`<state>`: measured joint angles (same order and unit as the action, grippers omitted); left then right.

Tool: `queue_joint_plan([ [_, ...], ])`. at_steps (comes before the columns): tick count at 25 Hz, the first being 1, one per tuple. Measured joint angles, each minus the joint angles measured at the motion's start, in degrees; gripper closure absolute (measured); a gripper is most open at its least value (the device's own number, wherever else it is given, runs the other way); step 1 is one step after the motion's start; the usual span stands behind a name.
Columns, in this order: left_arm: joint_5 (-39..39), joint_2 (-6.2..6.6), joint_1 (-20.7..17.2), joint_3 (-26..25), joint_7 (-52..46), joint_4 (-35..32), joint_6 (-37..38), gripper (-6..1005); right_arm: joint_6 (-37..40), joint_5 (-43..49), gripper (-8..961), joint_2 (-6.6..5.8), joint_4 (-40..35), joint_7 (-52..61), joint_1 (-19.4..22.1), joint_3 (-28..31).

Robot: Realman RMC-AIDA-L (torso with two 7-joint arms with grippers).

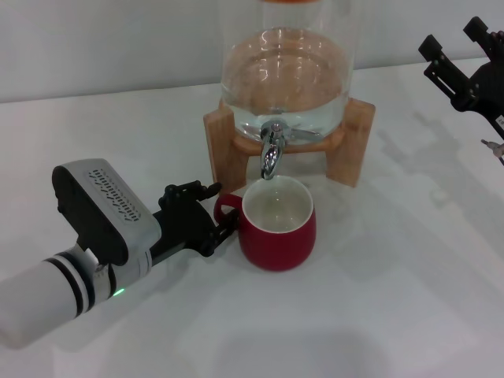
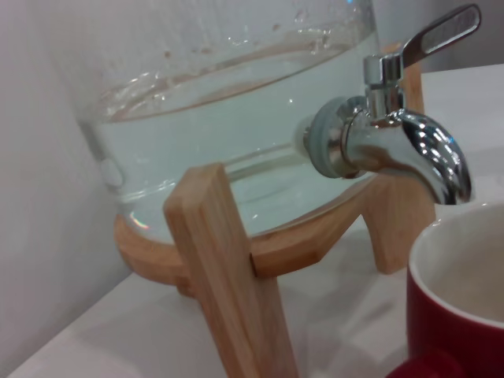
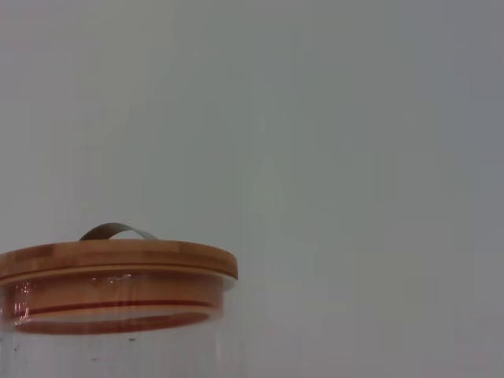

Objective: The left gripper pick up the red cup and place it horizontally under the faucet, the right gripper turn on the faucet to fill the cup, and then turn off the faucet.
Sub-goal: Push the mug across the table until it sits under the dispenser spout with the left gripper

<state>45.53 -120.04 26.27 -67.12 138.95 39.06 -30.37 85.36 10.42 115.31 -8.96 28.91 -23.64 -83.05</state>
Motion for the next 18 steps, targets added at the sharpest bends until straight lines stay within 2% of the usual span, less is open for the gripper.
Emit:
queue_joint_plan([
  [18,0.00,0.07,-0.81,0.02,0.00,0.38,0.09,520,-0.62,-0.10,115,-0.09,0.00,-0.07,-0.26,0.00],
])
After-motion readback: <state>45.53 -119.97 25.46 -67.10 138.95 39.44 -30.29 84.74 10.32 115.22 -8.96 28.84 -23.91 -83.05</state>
